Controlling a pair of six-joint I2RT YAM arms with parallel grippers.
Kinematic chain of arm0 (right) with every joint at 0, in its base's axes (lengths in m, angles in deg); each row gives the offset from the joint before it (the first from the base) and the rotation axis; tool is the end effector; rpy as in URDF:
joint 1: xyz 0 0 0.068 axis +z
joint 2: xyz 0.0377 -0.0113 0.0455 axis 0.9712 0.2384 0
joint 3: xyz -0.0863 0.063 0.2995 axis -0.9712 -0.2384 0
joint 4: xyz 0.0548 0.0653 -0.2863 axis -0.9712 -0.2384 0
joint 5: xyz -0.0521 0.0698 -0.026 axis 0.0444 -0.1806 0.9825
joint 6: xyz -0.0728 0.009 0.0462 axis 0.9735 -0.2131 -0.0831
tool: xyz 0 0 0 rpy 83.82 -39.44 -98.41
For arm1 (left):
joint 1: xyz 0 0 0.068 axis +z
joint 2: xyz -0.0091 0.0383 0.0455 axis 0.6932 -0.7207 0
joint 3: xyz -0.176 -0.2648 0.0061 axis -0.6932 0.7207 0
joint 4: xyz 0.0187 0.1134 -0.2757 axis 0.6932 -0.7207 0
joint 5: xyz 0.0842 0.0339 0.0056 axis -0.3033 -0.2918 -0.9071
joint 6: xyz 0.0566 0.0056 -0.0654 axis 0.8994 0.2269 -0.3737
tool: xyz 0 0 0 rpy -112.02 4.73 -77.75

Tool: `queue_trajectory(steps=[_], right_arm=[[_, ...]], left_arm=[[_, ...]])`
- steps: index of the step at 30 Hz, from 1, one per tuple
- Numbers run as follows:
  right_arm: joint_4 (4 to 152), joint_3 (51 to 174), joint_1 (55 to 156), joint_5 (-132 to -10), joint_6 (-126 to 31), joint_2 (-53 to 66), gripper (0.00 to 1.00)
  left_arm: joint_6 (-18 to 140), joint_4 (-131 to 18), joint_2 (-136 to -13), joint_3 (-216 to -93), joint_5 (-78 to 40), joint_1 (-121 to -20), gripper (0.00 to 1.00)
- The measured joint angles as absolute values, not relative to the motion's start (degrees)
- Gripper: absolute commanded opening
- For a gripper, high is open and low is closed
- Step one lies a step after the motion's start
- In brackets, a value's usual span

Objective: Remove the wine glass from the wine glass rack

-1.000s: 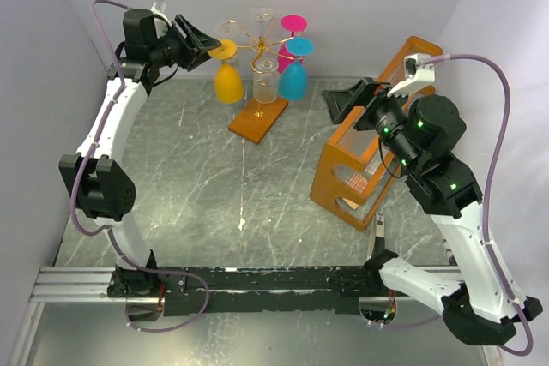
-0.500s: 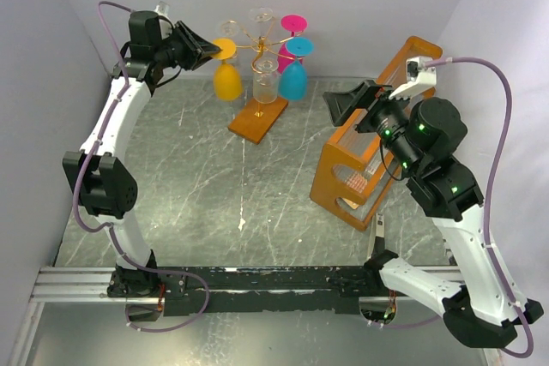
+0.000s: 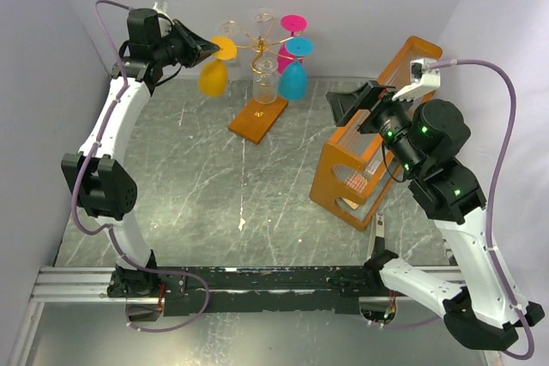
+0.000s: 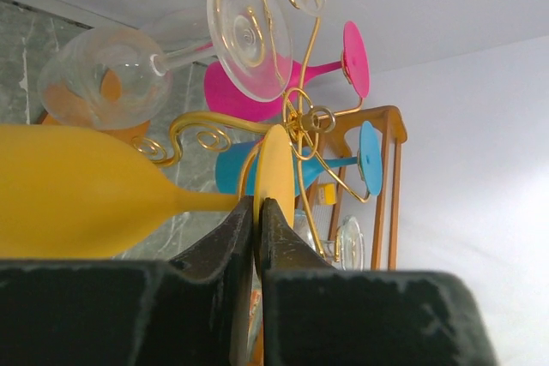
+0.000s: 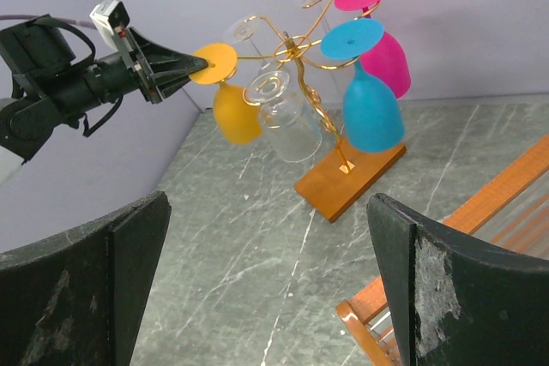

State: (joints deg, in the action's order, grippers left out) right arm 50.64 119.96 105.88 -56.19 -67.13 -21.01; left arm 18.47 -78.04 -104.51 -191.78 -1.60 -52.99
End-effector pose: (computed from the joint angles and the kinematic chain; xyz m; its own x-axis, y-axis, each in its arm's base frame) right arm 0.1835 0.0933 0.5567 -0.1570 0.4172 -0.8951 -0.3475 0.8251 0.4455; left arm 0.5093 -0.1154 0.4527 -0.6072 -0.6441 -0.4653 0.1072 0.5139 -0.8512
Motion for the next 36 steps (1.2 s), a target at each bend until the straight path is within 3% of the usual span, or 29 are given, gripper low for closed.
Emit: queue_trajectory(steps=[6, 36], right_arm=[[50.6, 120.0, 105.9, -56.1, -67.1, -21.4, 1.0], [50.6, 120.0, 105.9, -55.1, -67.2, -22.0, 1.0]], left_arm=[[16.2, -77.9, -104.1, -191.8, -1.7, -53.1, 0.07], [5.8, -76.3, -108.5, -197.4, -1.1, -54.7, 0.07]])
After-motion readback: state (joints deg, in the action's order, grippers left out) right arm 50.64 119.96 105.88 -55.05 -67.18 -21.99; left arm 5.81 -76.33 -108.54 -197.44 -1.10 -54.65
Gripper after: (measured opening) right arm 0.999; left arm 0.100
